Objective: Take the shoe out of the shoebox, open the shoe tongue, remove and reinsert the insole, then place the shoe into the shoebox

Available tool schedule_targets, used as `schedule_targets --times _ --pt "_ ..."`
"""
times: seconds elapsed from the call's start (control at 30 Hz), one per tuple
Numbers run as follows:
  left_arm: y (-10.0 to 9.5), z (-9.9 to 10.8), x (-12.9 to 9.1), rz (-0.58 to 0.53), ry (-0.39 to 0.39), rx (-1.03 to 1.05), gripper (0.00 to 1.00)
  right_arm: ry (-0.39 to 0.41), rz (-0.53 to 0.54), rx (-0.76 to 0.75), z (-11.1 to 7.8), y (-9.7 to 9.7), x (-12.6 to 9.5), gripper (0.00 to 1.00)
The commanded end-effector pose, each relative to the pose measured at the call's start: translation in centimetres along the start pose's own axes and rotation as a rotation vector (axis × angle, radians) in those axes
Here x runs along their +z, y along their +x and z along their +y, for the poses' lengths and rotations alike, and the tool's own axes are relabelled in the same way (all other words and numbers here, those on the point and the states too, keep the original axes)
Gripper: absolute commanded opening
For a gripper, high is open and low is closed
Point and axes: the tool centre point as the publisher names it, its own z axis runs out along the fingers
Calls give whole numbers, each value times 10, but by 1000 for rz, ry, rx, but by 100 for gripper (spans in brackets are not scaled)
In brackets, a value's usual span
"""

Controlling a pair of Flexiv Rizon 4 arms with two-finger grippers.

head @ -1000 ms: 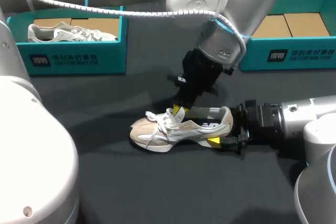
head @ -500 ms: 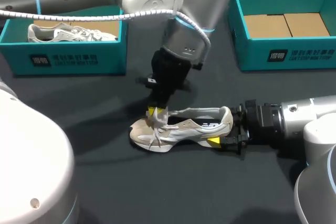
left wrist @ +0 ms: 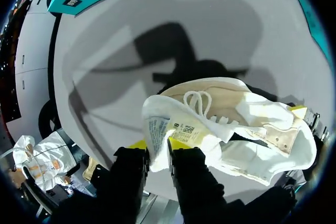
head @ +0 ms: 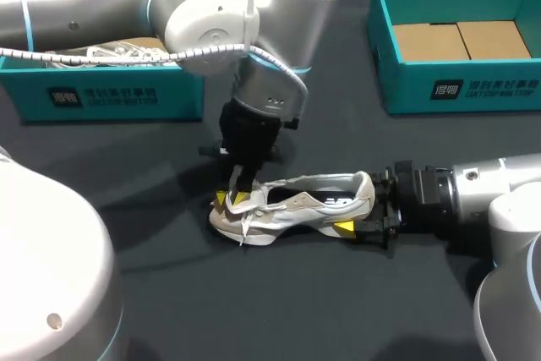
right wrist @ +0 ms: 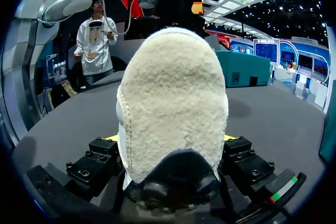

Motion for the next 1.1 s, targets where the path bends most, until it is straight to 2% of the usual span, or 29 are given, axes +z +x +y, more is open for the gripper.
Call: schedule_targets --times 0.03,0.1,0.23,0.33,0.5,0.73,0.93,1.1 --pt "8 -3 12 -43 0 -2 44 4 -2 0 0 1 0 0" --pt "6 -4 17 -62 3 -2 49 4 -2 0 0 1 0 0" --pt "-3 -7 22 -84 6 -5 80 4 -2 0 0 1 0 0" --pt "-11 -9 22 -89 12 -12 86 4 -2 0 0 1 0 0" --pt "-25 -7 2 -24 11 0 85 4 -2 0 0 1 0 0" --pt "-38 2 -46 104 18 106 84 4 -2 0 0 1 0 0" --pt "-32 12 -90 201 72 250 84 4 -2 0 0 1 0 0" --pt "-21 23 -117 258 129 404 83 4 -2 0 0 1 0 0"
